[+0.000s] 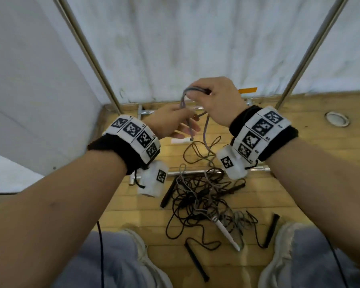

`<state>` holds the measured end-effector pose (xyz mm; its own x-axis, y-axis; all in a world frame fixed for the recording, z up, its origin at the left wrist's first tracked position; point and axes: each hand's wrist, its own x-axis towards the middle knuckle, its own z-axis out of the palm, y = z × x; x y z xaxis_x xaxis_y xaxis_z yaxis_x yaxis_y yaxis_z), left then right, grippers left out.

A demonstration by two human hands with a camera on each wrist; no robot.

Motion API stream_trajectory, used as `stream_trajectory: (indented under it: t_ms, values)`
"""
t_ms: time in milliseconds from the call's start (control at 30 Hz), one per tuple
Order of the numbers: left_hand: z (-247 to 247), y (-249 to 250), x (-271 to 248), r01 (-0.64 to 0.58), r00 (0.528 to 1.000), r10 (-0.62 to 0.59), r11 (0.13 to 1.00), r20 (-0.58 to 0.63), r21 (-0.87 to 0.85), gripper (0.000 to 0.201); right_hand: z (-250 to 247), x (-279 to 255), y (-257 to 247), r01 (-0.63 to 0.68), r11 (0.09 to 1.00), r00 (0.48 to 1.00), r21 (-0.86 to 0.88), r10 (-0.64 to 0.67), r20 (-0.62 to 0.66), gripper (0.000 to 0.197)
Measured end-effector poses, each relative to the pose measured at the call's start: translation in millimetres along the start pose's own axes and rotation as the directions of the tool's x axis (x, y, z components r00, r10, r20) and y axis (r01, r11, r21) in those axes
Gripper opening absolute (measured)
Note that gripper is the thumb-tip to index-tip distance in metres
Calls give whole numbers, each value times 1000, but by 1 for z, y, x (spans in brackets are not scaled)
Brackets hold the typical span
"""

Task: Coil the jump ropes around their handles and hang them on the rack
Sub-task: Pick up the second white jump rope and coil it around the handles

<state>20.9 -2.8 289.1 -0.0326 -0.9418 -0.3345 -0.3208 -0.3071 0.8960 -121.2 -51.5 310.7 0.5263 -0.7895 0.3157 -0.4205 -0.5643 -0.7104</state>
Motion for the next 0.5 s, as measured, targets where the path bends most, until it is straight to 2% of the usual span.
stream_trajectory:
  t_ms: [133,200,267,400,500]
  values:
    - [0,20,-25,-123,991,120,991,-60,-48,13,-30,13,-40,23,998,989,58,-15,-144,23]
    - [1,26,-32,-160,984,155,986,-90,-50,14,-37,17,-54,23,999,991,47,-17,-136,23]
    - [0,32,-38,-165,985,162,985,-67,-45,16,-43,21,-63,9,999,993,41,-4,-120,24]
    - [0,38,-40,-193,979,204,946,16,-260,28,-51,26,-65,-36,989,991,142,54,-126,26]
    - [6,36,-33,-210,978,204,943,-50,-259,11,-51,29,-55,-101,968,987,232,127,-102,24]
